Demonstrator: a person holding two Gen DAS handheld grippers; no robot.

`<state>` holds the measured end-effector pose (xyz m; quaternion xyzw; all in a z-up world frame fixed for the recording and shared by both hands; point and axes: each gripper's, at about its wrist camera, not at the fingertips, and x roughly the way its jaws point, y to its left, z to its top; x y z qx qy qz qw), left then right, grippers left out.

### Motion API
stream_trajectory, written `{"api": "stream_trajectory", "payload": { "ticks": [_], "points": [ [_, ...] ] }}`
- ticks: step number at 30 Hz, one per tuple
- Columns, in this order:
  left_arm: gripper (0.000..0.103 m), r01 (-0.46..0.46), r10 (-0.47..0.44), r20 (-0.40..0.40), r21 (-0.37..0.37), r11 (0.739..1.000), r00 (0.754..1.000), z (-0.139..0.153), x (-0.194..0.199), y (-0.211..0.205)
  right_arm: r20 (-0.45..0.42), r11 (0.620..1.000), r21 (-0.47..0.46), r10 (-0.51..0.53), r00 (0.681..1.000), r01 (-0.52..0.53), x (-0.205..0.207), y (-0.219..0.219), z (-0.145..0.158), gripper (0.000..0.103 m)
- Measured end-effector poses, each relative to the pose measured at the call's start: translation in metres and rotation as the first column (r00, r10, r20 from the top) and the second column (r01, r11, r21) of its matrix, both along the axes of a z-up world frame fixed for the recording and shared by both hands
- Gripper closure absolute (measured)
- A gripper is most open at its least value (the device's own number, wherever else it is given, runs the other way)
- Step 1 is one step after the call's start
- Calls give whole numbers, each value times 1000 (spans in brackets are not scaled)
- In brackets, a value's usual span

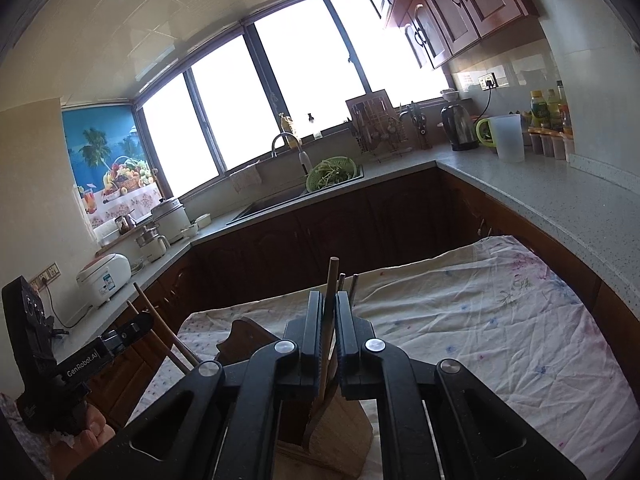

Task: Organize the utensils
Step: 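Lower both wooden chopsticks into the wooden holder, then open both grippers and withdraw them from the holder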

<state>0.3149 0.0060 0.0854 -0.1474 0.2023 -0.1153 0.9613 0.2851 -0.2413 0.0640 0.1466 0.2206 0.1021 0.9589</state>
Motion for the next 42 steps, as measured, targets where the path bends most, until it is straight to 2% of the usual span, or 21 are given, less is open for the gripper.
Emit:
{"api": "stream_trajectory", "payload": {
  "ticks": [7, 9, 11, 12, 13, 14, 15, 17, 18, 19, 20, 21, 22, 32, 42],
  "points": [
    [97, 1, -1, -9, 1, 1000, 1000, 0, 2, 0, -7, 1000, 4, 2, 1000, -2, 1, 0, 0, 96],
    [96, 2, -2, -16, 1, 1000, 1000, 1, 2, 0, -10, 1000, 2, 4, 1000, -4, 2, 0, -1, 92],
    [90, 2, -2, -22, 1, 1000, 1000, 1, 2, 2, -6, 1000, 11, 4, 1000, -3, 1, -3, 0, 91],
    [78, -4, 4, -23, 1, 1000, 1000, 2, 1, 3, -3, 1000, 14, 1, 1000, -1, 1, -4, -1, 87],
    [63, -10, 10, -21, -3, 1000, 1000, 2, -1, 4, 1, 1000, 15, -5, 1000, 5, -1, -5, 0, 74],
    [58, -14, 14, -15, -8, 1000, 1000, 3, -3, 6, 7, 1000, 21, -7, 1000, 6, -2, -6, 1, 65],
    [52, -21, 20, -13, -10, 1000, 1000, 4, -5, 7, 15, 999, 31, -8, 1000, 8, -4, -8, 1, 51],
    [45, -30, 29, -18, -7, 1000, 999, 5, -9, 8, 25, 999, 39, -14, 1000, 14, -8, -11, 3, 48],
    [40, -32, 32, -21, -6, 999, 999, 5, -10, 9, 23, 999, 40, -19, 1000, 18, -9, -12, 3, 42],
    [33, -37, 37, -24, -2, 999, 999, 5, -13, 9, 19, 999, 46, -21, 1000, 20, -10, -13, 4, 29],
    [29, -44, 44, -28, 4, 999, 999, 5, -16, 10, 18, 998, 54, -19, 1000, 18, -12, -15, 4, 21],
    [21, -50, 50, -31, 10, 999, 998, 4, -19, 11, 19, 998, 59, -19, 1000, 18, -14, -15, 4, 7],
    [19, -53, 54, -32, 14, 998, 998, 3, -23, 12, 24, 998, 61, -18, 1000, 17, -18, -16, 5, 0],
    [15, -57, 61, -85, 55, 997, 995, -5, -70, 19, 33, 999, 49, -7, 999, 5, -62, -18, 8, 0],
    [15, -58, 66, -141, 57, 997, 988, -18, -127, 23, -12, 999, 45, 23, 1000, -23, -111, -18, -4, 0]
  ]
}}
